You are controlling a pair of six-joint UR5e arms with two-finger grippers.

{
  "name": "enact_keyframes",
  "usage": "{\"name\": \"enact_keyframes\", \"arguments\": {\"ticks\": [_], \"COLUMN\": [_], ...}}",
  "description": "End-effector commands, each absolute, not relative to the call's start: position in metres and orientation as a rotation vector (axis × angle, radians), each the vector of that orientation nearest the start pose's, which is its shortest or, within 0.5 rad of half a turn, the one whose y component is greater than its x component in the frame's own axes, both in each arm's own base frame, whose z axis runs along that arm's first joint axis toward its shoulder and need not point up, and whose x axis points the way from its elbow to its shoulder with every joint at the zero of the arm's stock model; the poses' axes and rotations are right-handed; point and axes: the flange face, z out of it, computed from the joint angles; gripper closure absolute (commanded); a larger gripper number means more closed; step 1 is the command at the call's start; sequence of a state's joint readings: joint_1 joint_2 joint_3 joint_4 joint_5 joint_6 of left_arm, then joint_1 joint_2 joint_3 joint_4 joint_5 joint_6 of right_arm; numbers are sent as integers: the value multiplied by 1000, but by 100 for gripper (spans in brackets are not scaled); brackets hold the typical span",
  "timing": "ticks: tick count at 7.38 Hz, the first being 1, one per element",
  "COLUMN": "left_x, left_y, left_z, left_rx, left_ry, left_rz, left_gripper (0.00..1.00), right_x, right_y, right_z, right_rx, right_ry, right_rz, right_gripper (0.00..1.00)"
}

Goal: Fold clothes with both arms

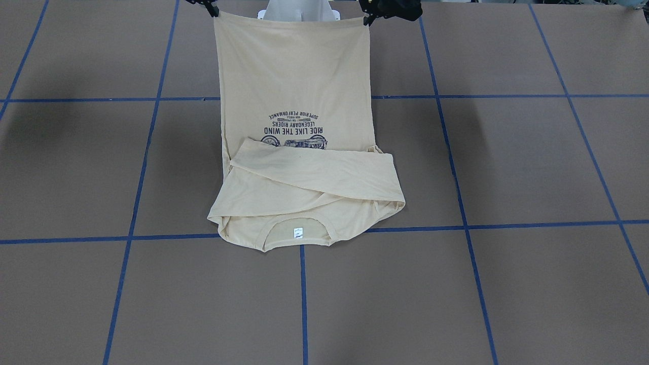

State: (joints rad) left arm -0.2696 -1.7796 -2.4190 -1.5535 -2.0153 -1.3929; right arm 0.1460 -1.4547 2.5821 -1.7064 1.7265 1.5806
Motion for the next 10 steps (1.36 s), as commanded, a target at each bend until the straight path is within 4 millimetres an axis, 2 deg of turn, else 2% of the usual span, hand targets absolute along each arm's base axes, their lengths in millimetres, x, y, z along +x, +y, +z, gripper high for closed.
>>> {"name": "enact_keyframes", "arguments": {"ticks": [1, 2, 3, 4, 5, 7, 8, 9, 10], "left_x": [397, 426, 447, 443, 427, 407, 398, 395, 410], "left_y": [-218, -258, -297, -330, -356, -385, -396, -406, -422], "left_z": [206, 208, 209, 210, 214, 209, 205, 203, 208], "left_rx": [-162, -78, -30, 19, 52, 119, 135, 145, 166], "left_ry": [998, 960, 926, 912, 901, 895, 900, 898, 876], "left_rz": [91, 10, -52, -57, -88, -156, -179, -199, -214], "left_gripper": [100, 100, 100, 100, 100, 100, 100, 100, 100], "right_x": [-373, -409, -420, -408, -396, -408, -402, -399, -414], "right_y": [-219, -260, -295, -322, -342, -390, -400, -410, -423], "right_z": [213, 211, 219, 224, 225, 203, 199, 202, 213], "right_rx": [-19, 19, 54, 112, 146, 176, 187, 202, 204], "right_ry": [-934, -905, -869, -851, -843, -845, -849, -850, -850], "right_rz": [162, 230, 265, 242, 256, 316, 333, 339, 344], "right_gripper": [100, 100, 100, 100, 100, 100, 100, 100, 100]}}
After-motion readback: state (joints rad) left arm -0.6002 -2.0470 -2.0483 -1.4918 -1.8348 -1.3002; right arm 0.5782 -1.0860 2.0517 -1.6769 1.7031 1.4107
